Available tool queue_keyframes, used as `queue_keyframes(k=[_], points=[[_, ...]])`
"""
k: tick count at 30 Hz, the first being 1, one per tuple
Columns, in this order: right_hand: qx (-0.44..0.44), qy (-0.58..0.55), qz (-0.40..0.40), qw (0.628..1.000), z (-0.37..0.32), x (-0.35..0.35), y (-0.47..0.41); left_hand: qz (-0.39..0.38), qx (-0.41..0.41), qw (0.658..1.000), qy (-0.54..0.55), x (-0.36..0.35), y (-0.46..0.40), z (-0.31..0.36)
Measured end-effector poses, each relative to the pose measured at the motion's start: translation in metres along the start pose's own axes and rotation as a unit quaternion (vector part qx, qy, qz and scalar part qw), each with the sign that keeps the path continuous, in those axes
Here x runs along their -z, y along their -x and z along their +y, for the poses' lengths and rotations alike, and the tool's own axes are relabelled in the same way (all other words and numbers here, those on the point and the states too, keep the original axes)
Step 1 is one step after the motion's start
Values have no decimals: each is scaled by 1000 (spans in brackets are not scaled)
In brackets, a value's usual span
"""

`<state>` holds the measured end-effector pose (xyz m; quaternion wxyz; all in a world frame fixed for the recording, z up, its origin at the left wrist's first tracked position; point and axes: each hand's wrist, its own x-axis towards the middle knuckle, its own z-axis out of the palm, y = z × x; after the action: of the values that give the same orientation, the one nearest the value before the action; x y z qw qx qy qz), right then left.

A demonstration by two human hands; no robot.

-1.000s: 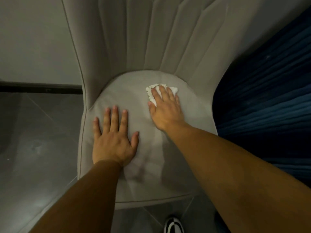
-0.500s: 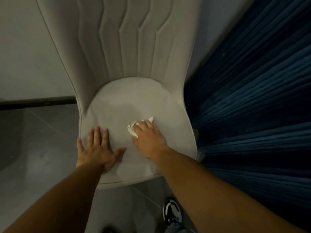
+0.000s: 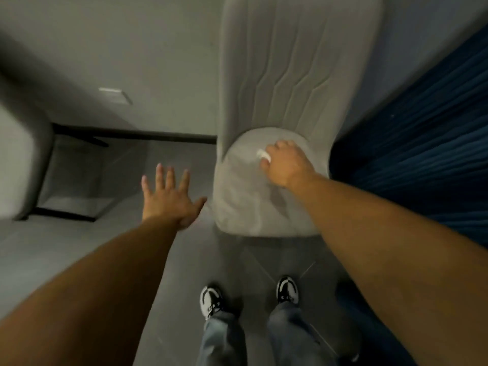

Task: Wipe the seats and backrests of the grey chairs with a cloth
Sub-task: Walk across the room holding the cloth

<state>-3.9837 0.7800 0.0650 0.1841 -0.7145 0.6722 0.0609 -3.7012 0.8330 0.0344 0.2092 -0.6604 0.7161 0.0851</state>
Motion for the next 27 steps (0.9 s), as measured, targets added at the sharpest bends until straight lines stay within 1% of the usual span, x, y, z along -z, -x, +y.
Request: queue_keyframes(k=[3, 7, 10, 14, 17, 19, 22, 27], points=[[11, -10, 20, 1000, -45, 54, 10, 55, 7, 998, -17, 65, 16, -39], [36, -11, 38, 999, -107, 117, 25, 129, 33, 991, 19, 149, 47, -90], [49, -2, 52, 997, -153, 158, 39, 160, 52, 985, 29, 191, 80, -126], [81, 12, 86, 993, -213, 195, 54, 173, 88, 980, 48, 210, 124, -173], [101, 10, 104, 989, -252, 211, 65, 174, 89, 980, 45, 214, 154, -205], [126, 11, 116, 985, -274, 217, 71, 178, 110, 977, 45, 216, 171, -227], [154, 17, 111, 982, -301, 221, 80, 172, 154, 971, 59, 217, 195, -253], [210, 43, 93, 972, -328, 218, 86, 148, 199, 966, 73, 206, 234, -276]])
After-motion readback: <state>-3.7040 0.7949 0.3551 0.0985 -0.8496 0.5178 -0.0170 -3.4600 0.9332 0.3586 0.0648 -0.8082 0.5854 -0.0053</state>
